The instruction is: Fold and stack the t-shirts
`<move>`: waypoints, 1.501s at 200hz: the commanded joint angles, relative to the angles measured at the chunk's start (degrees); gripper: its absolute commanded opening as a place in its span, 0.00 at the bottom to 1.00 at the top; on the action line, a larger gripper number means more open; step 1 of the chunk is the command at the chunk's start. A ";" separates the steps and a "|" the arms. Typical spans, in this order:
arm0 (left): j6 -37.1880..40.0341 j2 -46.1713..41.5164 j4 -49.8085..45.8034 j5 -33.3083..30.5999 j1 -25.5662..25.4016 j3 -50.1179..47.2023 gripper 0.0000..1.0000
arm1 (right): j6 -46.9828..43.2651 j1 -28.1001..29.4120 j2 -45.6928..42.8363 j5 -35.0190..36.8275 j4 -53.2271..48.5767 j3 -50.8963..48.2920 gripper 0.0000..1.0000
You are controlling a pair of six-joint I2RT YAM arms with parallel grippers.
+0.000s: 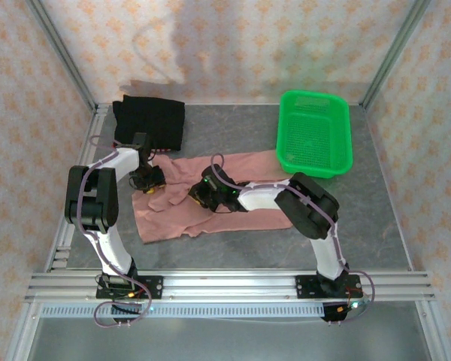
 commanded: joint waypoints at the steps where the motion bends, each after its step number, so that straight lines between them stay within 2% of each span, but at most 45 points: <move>1: 1.33 1.08 -0.54 -1.02 0.68 -1.00 0.35 | -0.30 0.11 2.82 0.53 0.42 3.33 0.24; 65: 2.04 1.25 -0.52 -0.67 0.72 -1.51 0.34 | -1.23 0.11 5.85 0.61 -1.04 7.29 0.23; 192: 3.53 1.69 -0.63 -0.33 1.99 -2.05 0.34 | -0.65 -0.73 2.04 4.39 -1.77 2.29 0.23; 269: 3.76 1.78 -0.54 0.13 2.08 -2.32 0.34 | -1.67 -0.86 6.52 2.93 -2.92 8.54 0.24; 300: 3.93 1.95 -0.58 0.25 2.08 -2.24 0.33 | -1.90 -0.86 8.32 2.25 -4.44 11.00 0.17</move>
